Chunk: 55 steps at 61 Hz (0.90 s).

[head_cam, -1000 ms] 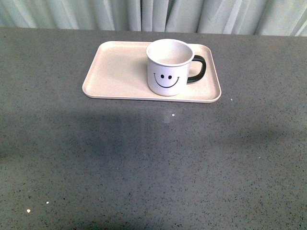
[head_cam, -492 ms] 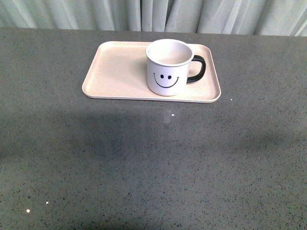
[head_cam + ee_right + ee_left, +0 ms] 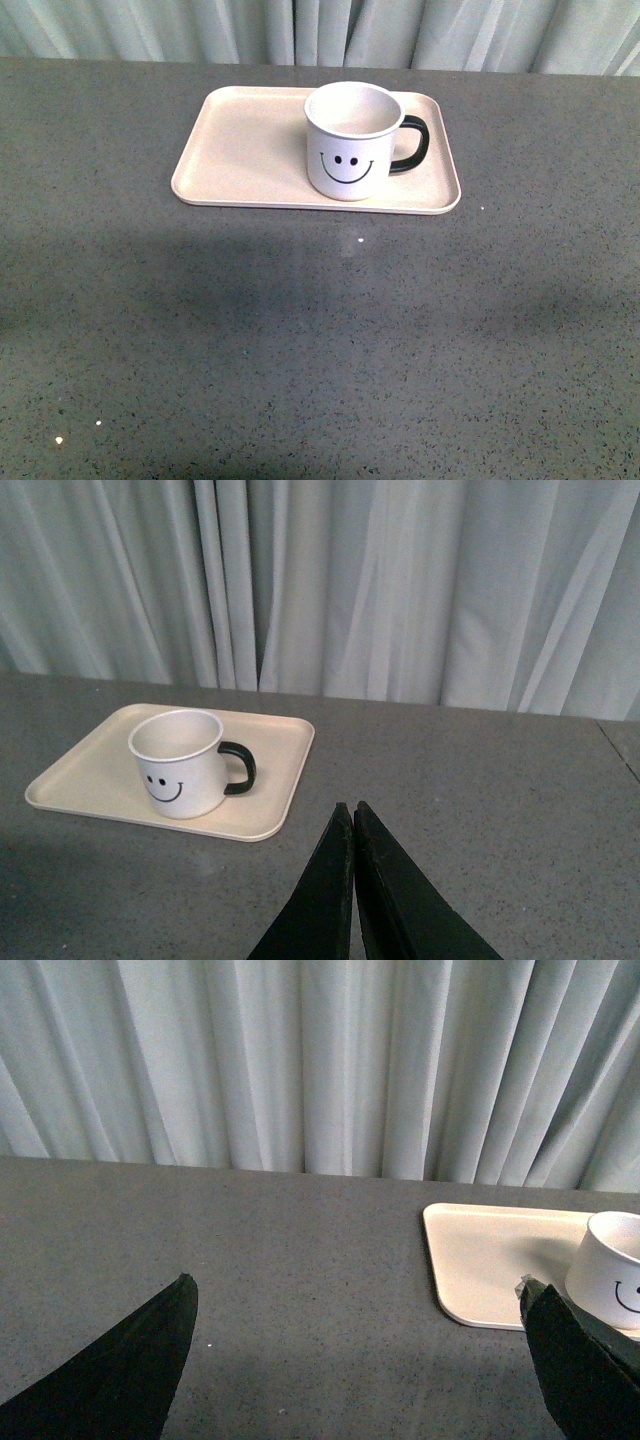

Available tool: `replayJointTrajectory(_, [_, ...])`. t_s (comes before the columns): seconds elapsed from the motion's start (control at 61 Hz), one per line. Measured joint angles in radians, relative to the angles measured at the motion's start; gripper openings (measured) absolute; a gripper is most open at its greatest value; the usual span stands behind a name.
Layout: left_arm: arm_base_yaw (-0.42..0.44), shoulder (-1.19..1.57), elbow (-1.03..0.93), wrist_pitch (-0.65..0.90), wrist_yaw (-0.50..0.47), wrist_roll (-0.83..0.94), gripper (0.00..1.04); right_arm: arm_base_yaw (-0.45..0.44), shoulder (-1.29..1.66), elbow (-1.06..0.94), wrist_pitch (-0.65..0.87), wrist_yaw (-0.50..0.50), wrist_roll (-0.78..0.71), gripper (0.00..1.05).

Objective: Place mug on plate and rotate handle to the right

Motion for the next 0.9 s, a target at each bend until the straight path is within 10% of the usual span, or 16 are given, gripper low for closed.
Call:
replayJointTrajectory(0.393, [0.0, 0.0, 0.0, 0.0, 0.0, 0.0, 0.95, 0.0, -0.188, 0.0, -0.193, -0.002, 0.0, 0.04])
replayJointTrajectory(0.902, [0.0, 0.0, 0.0, 0.0, 0.0, 0.0, 0.95, 0.0, -0.19, 0.0, -0.194, -0.002, 0.0, 0.96])
